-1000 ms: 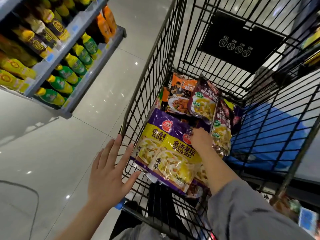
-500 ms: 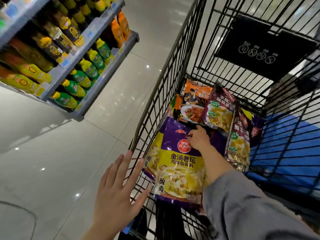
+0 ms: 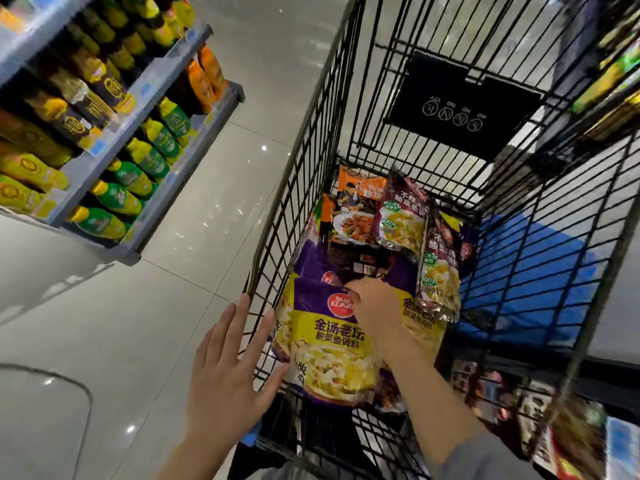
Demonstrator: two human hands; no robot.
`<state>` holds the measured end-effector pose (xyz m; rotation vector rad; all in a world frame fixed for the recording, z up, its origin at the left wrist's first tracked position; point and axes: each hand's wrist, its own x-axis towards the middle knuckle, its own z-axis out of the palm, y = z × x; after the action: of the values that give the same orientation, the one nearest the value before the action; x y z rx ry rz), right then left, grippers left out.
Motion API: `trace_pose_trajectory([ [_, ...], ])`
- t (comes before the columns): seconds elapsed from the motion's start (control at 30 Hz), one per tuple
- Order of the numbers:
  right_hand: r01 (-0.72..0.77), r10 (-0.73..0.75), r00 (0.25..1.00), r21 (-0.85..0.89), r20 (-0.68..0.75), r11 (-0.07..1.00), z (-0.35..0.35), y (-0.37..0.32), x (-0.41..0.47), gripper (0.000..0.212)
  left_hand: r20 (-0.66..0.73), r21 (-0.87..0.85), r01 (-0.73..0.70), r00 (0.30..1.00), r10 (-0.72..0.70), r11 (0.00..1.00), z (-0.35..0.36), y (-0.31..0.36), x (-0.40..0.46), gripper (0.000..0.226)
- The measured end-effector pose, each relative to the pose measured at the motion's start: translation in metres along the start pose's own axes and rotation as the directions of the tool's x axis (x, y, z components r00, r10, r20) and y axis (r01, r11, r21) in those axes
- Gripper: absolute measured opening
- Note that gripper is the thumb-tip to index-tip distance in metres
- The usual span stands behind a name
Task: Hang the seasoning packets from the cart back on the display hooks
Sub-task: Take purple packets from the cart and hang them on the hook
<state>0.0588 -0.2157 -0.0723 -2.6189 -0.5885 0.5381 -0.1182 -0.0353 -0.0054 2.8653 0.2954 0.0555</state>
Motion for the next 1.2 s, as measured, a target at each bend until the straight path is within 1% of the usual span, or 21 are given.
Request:
trace_pose_trajectory([
  [0.1, -0.003, 0.002, 1.0, 0.049, 0.011, 0.999, -0.014, -0.012, -0.037, 0.023, 0.015, -0.003, -0.012, 1.0, 0.012, 1.0, 0.0, 0.0, -0.001, 0.067],
  [0.2, -0.04, 0.043, 0.999, 0.108, -0.028, 0.993, -0.027, -0.026, -0.071, 0.025, 0.001, 0.008, -0.077, 0.997, 0.077, 0.997, 0.001, 0.0, -0.002, 0.063],
  [0.33, -0.177, 0.194, 0.977, 0.172, -0.093, 0.969, -0.037, -0.042, -0.109, 0.04, 0.024, -0.027, -0.117, 0.993, 0.117, 0.993, -0.003, -0.004, -0.003, 0.064],
  [0.43, -0.283, 0.304, 0.948, 0.186, -0.093, 0.941, -0.041, -0.047, -0.132, 0.023, 0.099, -0.036, -0.112, 0.988, 0.115, 0.993, -0.006, -0.006, -0.001, 0.064],
  [0.5, -0.357, 0.382, 0.919, 0.21, -0.097, 0.91, -0.041, -0.046, -0.145, 0.022, 0.124, -0.045, -0.132, 0.983, 0.136, 0.99, -0.006, -0.008, 0.001, 0.062],
  [0.57, -0.434, 0.461, 0.879, 0.202, -0.118, 0.878, -0.041, -0.043, -0.158, 0.024, 0.096, -0.095, -0.17, 0.979, 0.179, 0.981, -0.007, -0.007, 0.002, 0.061],
  [0.63, -0.497, 0.535, 0.831, 0.228, -0.152, 0.837, -0.038, -0.037, -0.173, 0.025, 0.024, -0.205, -0.246, 0.966, 0.256, 0.947, -0.01, 0.002, 0.009, 0.058],
  [0.67, -0.537, 0.579, 0.801, 0.245, -0.15, 0.807, -0.036, -0.033, -0.182, 0.025, -0.01, -0.276, -0.301, 0.951, 0.31, 0.913, -0.011, 0.01, 0.017, 0.056],
  [0.7, -0.581, 0.625, 0.767, 0.256, -0.147, 0.773, -0.033, -0.029, -0.192, 0.024, -0.029, -0.348, -0.346, 0.933, 0.359, 0.871, -0.009, 0.02, 0.027, 0.052],
  [0.73, -0.618, 0.667, 0.728, 0.271, -0.158, 0.738, -0.03, -0.026, -0.201, 0.022, -0.018, -0.409, -0.361, 0.921, 0.389, 0.838, -0.009, 0.033, 0.039, 0.048],
  [0.77, -0.642, 0.699, 0.689, 0.288, -0.189, 0.711, -0.027, -0.022, -0.209, 0.018, 0.031, -0.458, -0.334, 0.92, 0.39, 0.824, -0.008, 0.048, 0.053, 0.044],
  [0.8, -0.663, 0.727, 0.65, 0.302, -0.222, 0.685, -0.024, -0.019, -0.216, 0.016, 0.116, -0.509, -0.267, 0.921, 0.372, 0.819, -0.004, 0.062, 0.069, 0.04],
  [0.87, -0.71, 0.769, 0.584, 0.294, -0.259, 0.639, -0.016, -0.014, -0.224, 0.014, 0.298, -0.598, -0.075, 0.903, 0.308, 0.798, 0.014, 0.087, 0.101, 0.035],
  [0.9, -0.728, 0.775, 0.569, 0.27, -0.274, 0.63, -0.012, -0.013, -0.225, 0.013, 0.369, -0.607, 0.002, 0.886, 0.28, 0.795, 0.028, 0.096, 0.116, 0.034],
  [1.0, -0.736, 0.765, 0.565, 0.231, -0.308, 0.637, -0.001, -0.009, -0.223, 0.011, 0.501, -0.516, 0.115, 0.844, 0.19, 0.849, 0.077, 0.117, 0.151, 0.034],
  [1.07, -0.741, 0.775, 0.55, 0.246, -0.312, 0.624, 0.003, -0.006, -0.223, 0.02, 0.575, -0.457, 0.189, 0.808, 0.127, 0.869, 0.108, 0.129, 0.162, 0.035],
  [1.13, -0.751, 0.776, 0.542, 0.229, -0.322, 0.619, 0.005, -0.004, -0.224, 0.028, 0.666, -0.418, 0.309, 0.743, 0.058, 0.854, 0.133, 0.141, 0.165, 0.035],
  [1.2, -0.768, 0.789, 0.523, 0.225, -0.321, 0.6, 0.007, -0.004, -0.223, 0.034, 0.745, -0.361, 0.468, 0.665, -0.051, 0.807, 0.159, 0.146, 0.166, 0.026],
])
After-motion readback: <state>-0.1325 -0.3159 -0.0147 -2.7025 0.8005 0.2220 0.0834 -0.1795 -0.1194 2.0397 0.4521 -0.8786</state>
